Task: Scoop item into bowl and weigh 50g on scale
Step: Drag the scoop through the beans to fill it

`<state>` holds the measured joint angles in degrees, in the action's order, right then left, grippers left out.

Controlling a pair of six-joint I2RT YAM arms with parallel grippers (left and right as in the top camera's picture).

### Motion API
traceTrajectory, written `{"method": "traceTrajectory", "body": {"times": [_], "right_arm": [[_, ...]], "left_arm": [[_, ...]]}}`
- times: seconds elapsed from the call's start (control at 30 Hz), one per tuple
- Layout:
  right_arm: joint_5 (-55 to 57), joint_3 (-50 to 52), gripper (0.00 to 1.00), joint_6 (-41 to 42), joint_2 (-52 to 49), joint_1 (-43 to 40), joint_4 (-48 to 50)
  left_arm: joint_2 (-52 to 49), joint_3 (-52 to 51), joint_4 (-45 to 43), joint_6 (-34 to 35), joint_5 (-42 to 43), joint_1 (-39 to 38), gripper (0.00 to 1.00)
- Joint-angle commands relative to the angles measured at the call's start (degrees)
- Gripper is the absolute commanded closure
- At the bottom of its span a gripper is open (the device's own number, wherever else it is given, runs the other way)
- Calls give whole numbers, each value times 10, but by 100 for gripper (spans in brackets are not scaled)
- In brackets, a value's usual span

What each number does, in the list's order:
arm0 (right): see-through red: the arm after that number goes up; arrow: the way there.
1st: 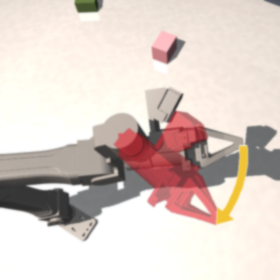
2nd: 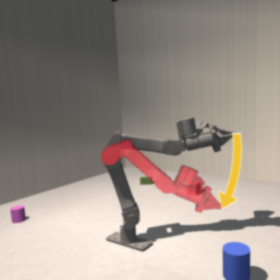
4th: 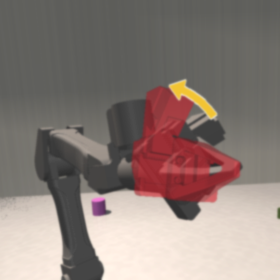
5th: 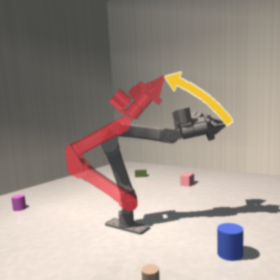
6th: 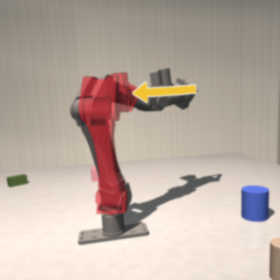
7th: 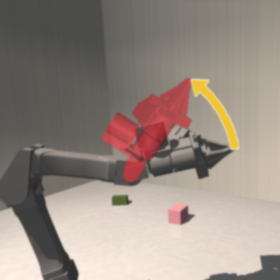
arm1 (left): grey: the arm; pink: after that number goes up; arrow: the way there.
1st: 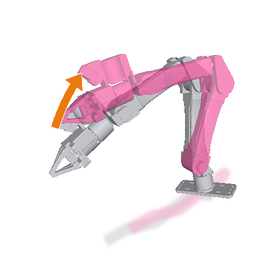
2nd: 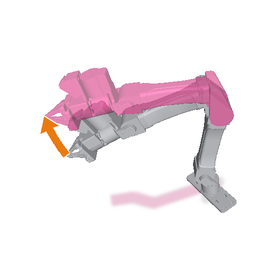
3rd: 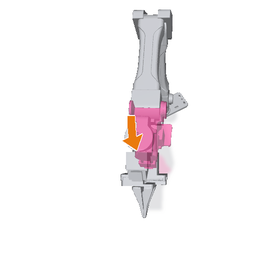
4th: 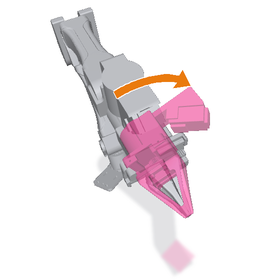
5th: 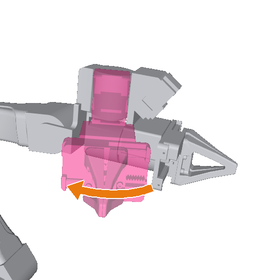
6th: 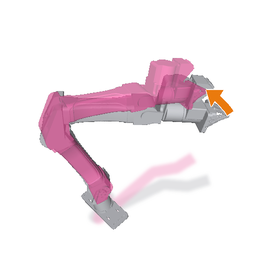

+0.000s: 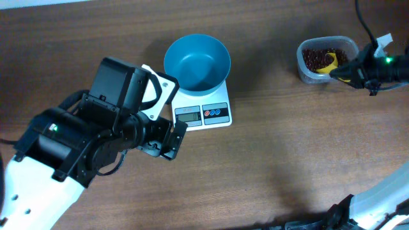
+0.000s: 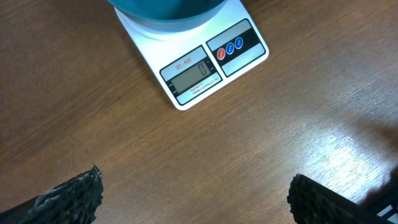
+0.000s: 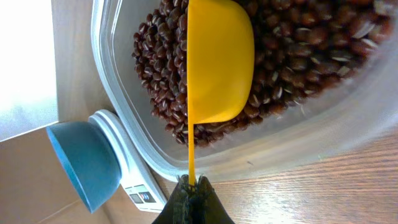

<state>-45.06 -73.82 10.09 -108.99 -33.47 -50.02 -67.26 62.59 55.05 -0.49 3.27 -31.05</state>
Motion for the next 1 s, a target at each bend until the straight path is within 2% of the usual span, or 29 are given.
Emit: {"method": "traceTrajectory", "body": {"times": [0.0,0.17,0.4,0.67,0.8,0.97], "right_arm": [[-52,2,96,-39,-10,-28,-3],[-85,3,96,-59,-10,-45,-1],[-129,2,96,-139,-10,-45,-15],[-142,2,96,-161,-10,-46,-33],[-151,3,96,-161,-10,-75,-37],[-220,3,96,-189,-10,-114,-38]], "left_arm": [[-1,9,-1,-13,9,1,1],[-1,9,-1,-13,9,1,1],[-1,9,-1,-13,9,1,1],[-1,9,-1,-13,9,1,1],[-1,9,-1,-13,9,1,1],[-1,9,-1,-13,9,1,1]]}}
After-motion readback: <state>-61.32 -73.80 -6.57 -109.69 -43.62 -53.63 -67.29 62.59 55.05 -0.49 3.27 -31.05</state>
